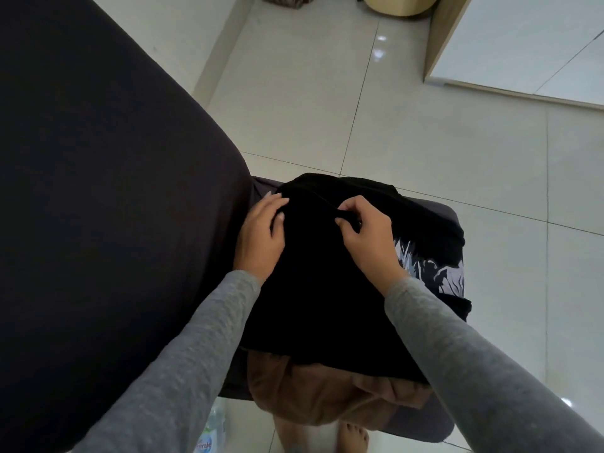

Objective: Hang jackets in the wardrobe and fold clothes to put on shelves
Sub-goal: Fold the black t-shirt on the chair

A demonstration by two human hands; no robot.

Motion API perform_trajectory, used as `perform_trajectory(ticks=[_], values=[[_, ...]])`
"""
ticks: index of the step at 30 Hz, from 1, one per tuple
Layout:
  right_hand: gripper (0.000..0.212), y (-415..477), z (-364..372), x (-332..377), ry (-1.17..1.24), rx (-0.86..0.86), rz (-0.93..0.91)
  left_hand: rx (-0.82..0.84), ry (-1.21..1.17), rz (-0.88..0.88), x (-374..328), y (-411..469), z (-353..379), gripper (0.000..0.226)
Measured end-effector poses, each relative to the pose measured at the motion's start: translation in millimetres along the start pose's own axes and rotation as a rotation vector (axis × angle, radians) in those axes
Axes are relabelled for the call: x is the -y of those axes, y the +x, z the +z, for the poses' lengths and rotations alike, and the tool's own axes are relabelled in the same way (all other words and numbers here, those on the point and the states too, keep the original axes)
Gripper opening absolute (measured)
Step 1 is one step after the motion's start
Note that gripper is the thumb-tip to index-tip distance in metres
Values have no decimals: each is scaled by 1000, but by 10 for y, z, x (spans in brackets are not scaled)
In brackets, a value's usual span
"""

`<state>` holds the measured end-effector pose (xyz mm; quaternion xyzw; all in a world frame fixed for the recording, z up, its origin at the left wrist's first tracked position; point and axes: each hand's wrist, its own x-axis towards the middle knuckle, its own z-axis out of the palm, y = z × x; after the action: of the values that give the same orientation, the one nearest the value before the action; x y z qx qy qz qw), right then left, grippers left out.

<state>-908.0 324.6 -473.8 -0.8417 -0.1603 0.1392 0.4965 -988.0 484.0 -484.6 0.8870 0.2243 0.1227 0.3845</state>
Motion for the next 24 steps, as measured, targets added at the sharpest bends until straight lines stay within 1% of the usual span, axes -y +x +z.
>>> perform_trajectory(ticks=[2, 3, 4, 5, 6, 7, 8, 10, 12, 14, 16, 18, 20, 22, 24], values=[[15, -35, -13, -9, -36, 37, -61, 244, 80, 176, -86, -2, 8, 73], [16, -53, -24, -3, -34, 47, -84, 355, 133, 228, -137, 12, 11, 87], [17, -74, -42, 9, -18, 47, -99, 444, 183, 249, -188, 35, 16, 93], [18, -88, -57, 17, 3, 35, -112, 518, 221, 236, -221, 73, 23, 93], [18, -104, -72, 23, 19, 14, -120, 582, 255, 208, -237, 117, 28, 87], [18, -121, -80, 28, 30, -7, -119, 625, 320, 196, -238, 160, 22, 76], [19, -146, -95, 28, 36, -24, -111, 634, 416, 212, -236, 188, 18, 62], [19, -177, -103, 11, 49, -40, -87, 575, 573, 258, -186, 227, -9, 38], [19, -217, -132, -3, 46, -58, -76, 463, 587, 299, -159, 195, -75, 25], [16, -271, -167, -7, 14, -68, -93, 399, 588, 400, -117, 127, -149, 21], [13, -380, -181, -19, -5, -60, -108, 384, 588, 476, -56, 18, -192, 19], [14, -553, -160, -77, -42, -68, -148, 366, 556, 465, -4, -142, -212, 21], [16, -777, -105, -189, -133, -36, -190, 363, 520, 402, 62, -349, -225, 26], [16, -1024, -44, -322, -229, 63, -200, 425, 528, 399, 172, -558, -226, 26], [9, -1246, -18, -421, -310, 160, -199, 584, 530, 379, 258, -743, -247, 22]])
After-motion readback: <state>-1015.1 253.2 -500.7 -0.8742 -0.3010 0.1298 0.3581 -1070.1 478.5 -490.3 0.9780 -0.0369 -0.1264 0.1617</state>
